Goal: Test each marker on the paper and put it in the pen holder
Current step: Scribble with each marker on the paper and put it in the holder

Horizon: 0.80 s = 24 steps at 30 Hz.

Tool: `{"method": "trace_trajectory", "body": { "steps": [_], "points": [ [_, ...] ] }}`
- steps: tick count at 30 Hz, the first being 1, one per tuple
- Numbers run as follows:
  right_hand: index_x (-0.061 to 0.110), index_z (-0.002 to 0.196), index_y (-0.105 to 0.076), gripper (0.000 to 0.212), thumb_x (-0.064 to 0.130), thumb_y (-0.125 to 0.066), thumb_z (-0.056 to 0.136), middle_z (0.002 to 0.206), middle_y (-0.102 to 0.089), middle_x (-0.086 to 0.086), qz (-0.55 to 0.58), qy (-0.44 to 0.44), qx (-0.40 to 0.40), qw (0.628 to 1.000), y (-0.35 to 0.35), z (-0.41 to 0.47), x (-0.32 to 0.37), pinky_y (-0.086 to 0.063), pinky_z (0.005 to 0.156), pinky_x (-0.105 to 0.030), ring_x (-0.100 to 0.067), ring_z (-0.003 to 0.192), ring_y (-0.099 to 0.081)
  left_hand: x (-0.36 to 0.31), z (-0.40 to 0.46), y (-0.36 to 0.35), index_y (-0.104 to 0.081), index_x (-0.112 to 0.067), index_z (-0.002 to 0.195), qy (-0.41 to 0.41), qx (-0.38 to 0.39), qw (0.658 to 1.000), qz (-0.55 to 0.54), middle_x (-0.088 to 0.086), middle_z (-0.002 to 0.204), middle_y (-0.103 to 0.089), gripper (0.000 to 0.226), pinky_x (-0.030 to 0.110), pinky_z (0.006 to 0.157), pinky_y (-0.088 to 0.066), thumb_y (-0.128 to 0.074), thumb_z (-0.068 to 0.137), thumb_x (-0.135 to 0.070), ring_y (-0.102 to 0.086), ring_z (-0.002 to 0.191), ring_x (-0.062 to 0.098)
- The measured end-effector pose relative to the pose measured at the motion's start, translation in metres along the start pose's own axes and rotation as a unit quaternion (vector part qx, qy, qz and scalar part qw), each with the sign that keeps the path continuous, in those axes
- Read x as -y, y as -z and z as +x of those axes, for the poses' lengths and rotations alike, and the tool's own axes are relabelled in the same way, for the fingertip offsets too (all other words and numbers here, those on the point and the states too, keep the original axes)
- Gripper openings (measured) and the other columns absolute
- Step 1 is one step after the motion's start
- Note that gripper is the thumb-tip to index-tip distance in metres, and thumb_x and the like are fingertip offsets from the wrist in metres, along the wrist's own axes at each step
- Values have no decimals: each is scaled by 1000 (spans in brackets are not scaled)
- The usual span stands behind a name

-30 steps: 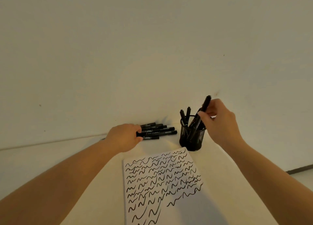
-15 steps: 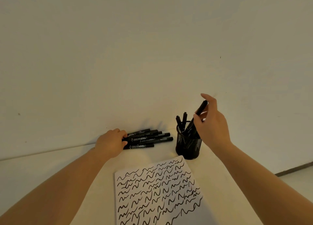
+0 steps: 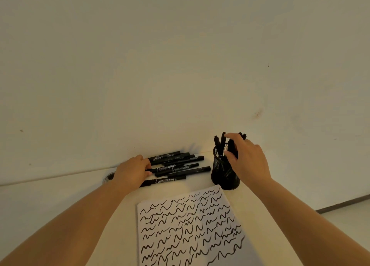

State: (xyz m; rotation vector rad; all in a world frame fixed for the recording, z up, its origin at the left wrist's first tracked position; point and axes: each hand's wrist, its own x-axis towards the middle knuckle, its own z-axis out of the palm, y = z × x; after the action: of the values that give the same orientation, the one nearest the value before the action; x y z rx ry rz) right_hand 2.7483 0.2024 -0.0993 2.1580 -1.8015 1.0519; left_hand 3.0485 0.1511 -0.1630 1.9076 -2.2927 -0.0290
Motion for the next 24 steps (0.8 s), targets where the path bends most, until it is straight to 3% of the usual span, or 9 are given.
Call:
{"method": "trace_trajectory", "body": {
  "steps": [7,12,16,19,22,24],
  "points": [
    [16,113,-60,27,21,-59,87,97,-67,-4,-59,16,11,998,0,-1,-2,-38,79,-37,-26,93,-55,0,-7,1,-53,-20,112,9,-19,1000,10,-2,110,-52,26,29,77,-42,-45,93,-35,-52,99,16],
    [11,104,-66,32,14,-72,73,101,-66,-8,-95,54,-95,989,10,-5,11,-44,79,-44,-32,97,-56,-10,-21,16,-52,-21,112,20,-62,997,-49,-4,111,-57,25,27,72,-39,-43,94,-37,-54,96,14],
    [12,98,-65,26,13,-71,73,99,-65,-6,-40,110,-130,985,15,-15,40,-44,77,-38,-24,98,-50,-28,-46,39,-52,-23,111,44,-74,984,-154,-6,104,-62,23,29,74,-45,-46,93,-36,-57,90,14],
    [15,94,-66,14,16,-66,80,90,-64,2,39,112,-66,991,13,-35,64,-43,78,-30,-19,89,-54,-47,-75,52,-52,-26,108,41,-71,968,-236,-11,98,-62,19,28,78,-46,-49,92,-34,-58,90,9],
    [27,97,-63,13,31,-53,89,85,-57,19,171,27,77,982,11,-61,85,-40,72,-15,0,83,-51,-67,-109,56,-51,-30,103,22,-57,959,-276,-15,91,-61,13,25,76,-47,-50,91,-34,-58,87,3],
    [36,91,-57,7,39,-51,89,79,-56,19,255,-39,131,957,10,-78,97,-39,60,-10,6,74,-52,-78,-130,56,-51,-32,100,15,-53,953,-299,-14,89,-62,10,21,73,-46,-51,90,-35,-58,84,-1]
  ]
}}
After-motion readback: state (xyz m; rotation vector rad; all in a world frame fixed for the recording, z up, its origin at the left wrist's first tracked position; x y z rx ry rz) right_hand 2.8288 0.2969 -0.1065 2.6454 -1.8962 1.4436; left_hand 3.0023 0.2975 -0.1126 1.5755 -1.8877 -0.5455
